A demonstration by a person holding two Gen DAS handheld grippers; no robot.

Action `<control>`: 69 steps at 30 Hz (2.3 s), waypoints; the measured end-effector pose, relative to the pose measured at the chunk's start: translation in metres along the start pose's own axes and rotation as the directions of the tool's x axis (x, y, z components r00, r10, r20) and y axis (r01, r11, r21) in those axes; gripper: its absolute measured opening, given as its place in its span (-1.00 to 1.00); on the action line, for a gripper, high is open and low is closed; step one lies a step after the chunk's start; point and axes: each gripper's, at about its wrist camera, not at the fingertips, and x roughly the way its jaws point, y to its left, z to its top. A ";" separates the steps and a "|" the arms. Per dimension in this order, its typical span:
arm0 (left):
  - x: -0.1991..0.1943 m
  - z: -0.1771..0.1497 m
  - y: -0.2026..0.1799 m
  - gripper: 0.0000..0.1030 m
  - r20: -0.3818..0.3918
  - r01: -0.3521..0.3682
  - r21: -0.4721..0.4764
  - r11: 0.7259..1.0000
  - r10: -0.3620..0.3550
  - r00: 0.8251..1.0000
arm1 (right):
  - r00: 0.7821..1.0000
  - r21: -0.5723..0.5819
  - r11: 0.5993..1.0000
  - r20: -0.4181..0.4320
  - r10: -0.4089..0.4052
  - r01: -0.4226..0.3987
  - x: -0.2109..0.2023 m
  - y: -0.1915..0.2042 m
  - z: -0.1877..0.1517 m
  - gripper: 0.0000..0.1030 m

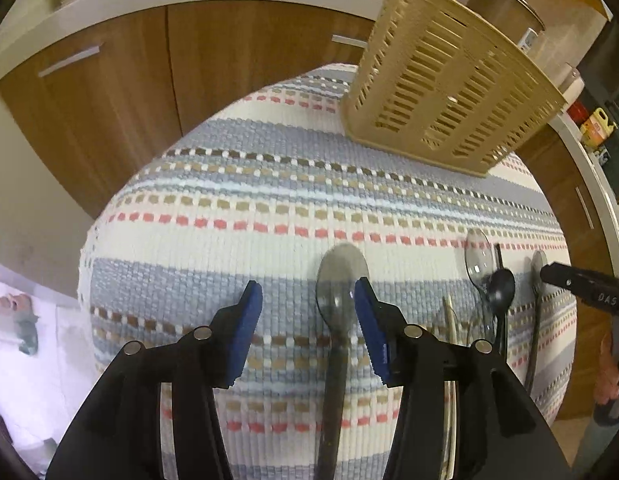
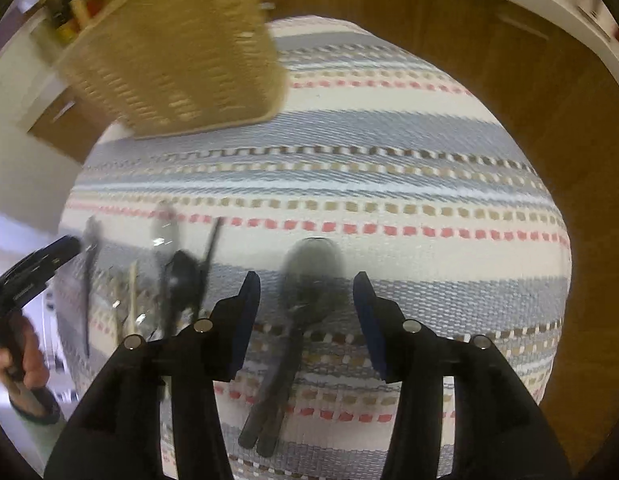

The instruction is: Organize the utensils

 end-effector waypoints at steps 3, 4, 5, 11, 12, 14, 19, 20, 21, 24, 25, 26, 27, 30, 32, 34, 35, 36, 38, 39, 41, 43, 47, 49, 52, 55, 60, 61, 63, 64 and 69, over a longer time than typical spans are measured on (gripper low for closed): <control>0.003 0.005 -0.003 -0.09 -0.001 -0.016 0.016 1.000 0.016 1.000 | 0.999 -0.009 0.999 -0.004 -0.052 0.052 0.008 0.008 -0.001 -0.35; 0.005 0.006 -0.004 -0.09 -0.001 -0.015 0.019 1.000 0.015 1.000 | 0.998 -0.014 0.998 0.000 -0.063 0.063 0.009 0.010 -0.001 -0.37; 0.006 0.007 -0.005 -0.09 -0.002 -0.012 0.022 1.000 0.012 1.000 | 0.997 -0.020 0.997 0.005 -0.075 0.075 0.009 0.012 -0.002 -0.50; 0.011 0.008 -0.006 -0.09 -0.002 -0.011 0.033 0.999 0.011 1.000 | 0.993 -0.073 0.990 0.023 -0.118 0.119 0.000 0.015 -0.010 -0.87; 0.011 0.008 -0.007 -0.09 0.000 -0.010 0.036 0.999 0.010 1.000 | 0.994 -0.084 0.991 0.026 -0.103 0.104 -0.004 0.013 -0.011 -0.87; 0.011 0.008 -0.008 -0.09 -0.001 -0.005 0.041 0.999 0.005 1.000 | 0.995 -0.108 0.989 0.037 -0.096 0.099 -0.011 0.011 -0.015 -0.88; 0.015 0.008 -0.011 -0.09 -0.012 -0.005 0.049 0.999 0.006 1.000 | 0.990 -0.137 0.982 0.064 -0.125 0.133 -0.025 0.003 -0.019 -0.91; 0.015 0.008 -0.011 -0.09 -0.012 -0.005 0.047 0.999 0.005 1.000 | 0.994 -0.127 0.986 0.043 -0.099 0.104 -0.023 -0.002 -0.019 -0.91; 0.016 0.007 -0.011 -0.09 -0.013 -0.004 0.044 0.999 0.004 1.000 | 0.999 -0.099 0.994 0.005 -0.049 0.049 -0.020 -0.007 -0.019 -0.90; 0.015 0.007 -0.011 -0.09 -0.014 -0.005 0.046 0.999 0.006 1.000 | 0.998 -0.050 0.998 -0.047 0.032 -0.034 -0.014 -0.017 -0.021 -0.85; 0.015 0.007 -0.012 -0.09 -0.014 -0.007 0.048 0.999 0.008 1.000 | 0.997 -0.044 0.998 -0.053 0.051 -0.053 -0.012 -0.016 -0.023 -0.85; 0.015 0.007 -0.012 -0.09 -0.013 -0.007 0.050 0.999 0.008 1.000 | 0.997 -0.038 0.997 -0.052 0.060 -0.062 -0.012 -0.016 -0.024 -0.85; 0.016 0.007 -0.014 -0.09 -0.014 -0.006 0.051 0.999 0.007 1.000 | 0.996 -0.025 0.997 -0.041 0.073 -0.074 -0.014 -0.015 -0.024 -0.85; 0.016 0.007 -0.015 -0.09 -0.013 -0.001 0.054 0.999 0.002 1.000 | 0.993 -0.005 0.993 -0.018 0.118 -0.118 -0.022 -0.011 -0.020 -0.75; 0.015 0.007 -0.016 -0.09 -0.011 0.004 0.055 0.998 -0.003 1.000 | 0.995 -0.017 0.995 0.004 0.102 -0.102 -0.028 -0.005 -0.017 -0.14; 0.013 0.006 -0.015 -0.09 -0.007 0.008 0.056 0.998 -0.008 1.000 | 0.996 -0.039 0.996 0.037 0.079 -0.078 -0.033 0.003 -0.016 0.16; 0.012 0.006 -0.014 -0.09 -0.005 0.011 0.056 0.998 -0.010 1.000 | 0.997 -0.056 0.997 0.047 0.058 -0.055 -0.034 0.007 -0.016 0.16; 0.011 0.005 -0.013 -0.09 -0.004 0.012 0.056 0.998 -0.012 1.000 | 0.998 -0.074 0.996 0.041 0.052 -0.049 -0.032 0.012 -0.015 0.15; 0.010 0.006 -0.011 -0.09 -0.001 0.013 0.056 0.998 -0.013 1.000 | 0.998 -0.072 0.996 0.026 0.062 -0.060 -0.023 0.016 -0.010 0.03; 0.009 0.006 -0.010 -0.09 -0.001 0.013 0.053 0.998 -0.013 1.000 | 0.998 -0.072 0.996 0.017 0.062 -0.061 -0.019 0.017 -0.010 -0.13; 0.007 0.006 -0.007 -0.09 0.000 0.018 0.051 0.999 -0.018 1.000 | 0.999 -0.076 0.996 -0.004 0.049 -0.049 -0.011 0.019 -0.009 -0.27; 0.008 0.006 -0.005 -0.09 -0.001 0.017 0.052 0.999 -0.017 1.000 | 0.999 -0.066 0.997 -0.017 0.029 -0.030 -0.002 0.017 -0.007 -0.28; 0.006 0.004 -0.003 -0.09 0.000 0.018 0.057 0.998 -0.018 1.000 | 1.000 -0.065 0.998 -0.005 -0.011 0.010 0.003 0.017 0.000 -0.27; 0.005 0.004 -0.004 -0.09 -0.001 0.019 0.063 0.998 -0.019 1.000 | 1.000 -0.069 0.998 -0.011 0.002 -0.003 0.004 0.019 0.003 -0.28; 0.005 0.003 -0.007 -0.09 0.000 0.021 0.071 0.997 -0.021 1.000 | 1.000 -0.097 0.995 -0.023 0.021 -0.023 0.005 0.024 0.002 -0.46; 0.005 0.004 -0.007 -0.09 -0.003 0.022 0.073 0.997 -0.022 1.000 | 0.995 -0.128 0.988 -0.054 0.082 -0.089 0.006 0.033 -0.006 -0.85; 0.008 0.005 -0.011 -0.09 -0.006 0.024 0.077 0.997 -0.023 1.000 | 0.996 -0.159 0.983 -0.021 0.091 -0.093 -0.005 0.038 -0.019 -0.91; 0.009 0.005 -0.012 -0.09 -0.007 0.023 0.078 0.997 -0.023 1.000 | 0.995 -0.159 0.983 -0.013 0.095 -0.096 -0.007 0.038 -0.021 -0.91; 0.010 0.005 -0.013 -0.09 -0.008 0.023 0.080 0.997 -0.023 1.000 | 0.994 -0.148 0.983 0.008 0.108 -0.105 -0.015 0.034 -0.022 -0.95; 0.010 0.004 -0.013 -0.09 -0.008 0.023 0.078 0.997 -0.023 1.000 | 0.993 -0.144 0.983 0.020 0.116 -0.112 -0.020 0.032 -0.023 -0.95; 0.011 0.004 -0.010 -0.09 -0.005 0.018 0.078 0.997 -0.017 1.000 | 0.996 -0.145 0.985 -0.008 0.093 -0.094 -0.022 0.019 -0.019 -0.74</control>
